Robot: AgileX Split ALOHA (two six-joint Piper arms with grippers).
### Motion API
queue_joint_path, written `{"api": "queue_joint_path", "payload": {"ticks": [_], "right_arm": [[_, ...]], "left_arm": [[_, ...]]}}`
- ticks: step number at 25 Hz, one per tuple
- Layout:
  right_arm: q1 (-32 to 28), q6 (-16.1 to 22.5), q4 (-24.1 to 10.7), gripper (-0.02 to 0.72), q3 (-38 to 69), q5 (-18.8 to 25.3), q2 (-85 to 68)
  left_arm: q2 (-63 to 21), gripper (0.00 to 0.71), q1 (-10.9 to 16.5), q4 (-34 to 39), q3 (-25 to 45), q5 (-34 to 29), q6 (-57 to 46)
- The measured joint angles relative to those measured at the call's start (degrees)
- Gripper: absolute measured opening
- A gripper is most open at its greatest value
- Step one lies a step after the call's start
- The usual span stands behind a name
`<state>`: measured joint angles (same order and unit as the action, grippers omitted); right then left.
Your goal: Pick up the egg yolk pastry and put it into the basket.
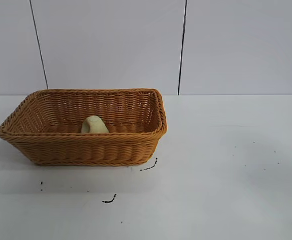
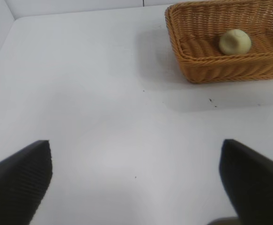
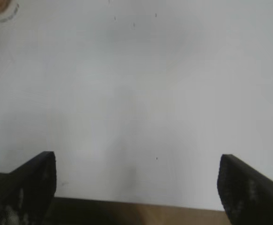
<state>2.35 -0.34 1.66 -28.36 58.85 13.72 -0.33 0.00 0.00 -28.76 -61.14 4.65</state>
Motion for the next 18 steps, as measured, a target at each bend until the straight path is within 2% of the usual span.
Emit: {"api": "queue_joint_path", "payload": {"ticks": [7, 18], "right_arm": [[0.0, 0.0, 0.0, 0.668, 0.3, 0.1, -12.9], [0.0, 0.0, 0.0, 0.668, 0.4, 0.1, -13.9]], "left_arm": [[0.0, 0.697, 0.0, 0.0, 0.0, 0.0, 0.0], [0.0, 0.697, 0.0, 0.0, 0.0, 0.0, 0.0]]}}
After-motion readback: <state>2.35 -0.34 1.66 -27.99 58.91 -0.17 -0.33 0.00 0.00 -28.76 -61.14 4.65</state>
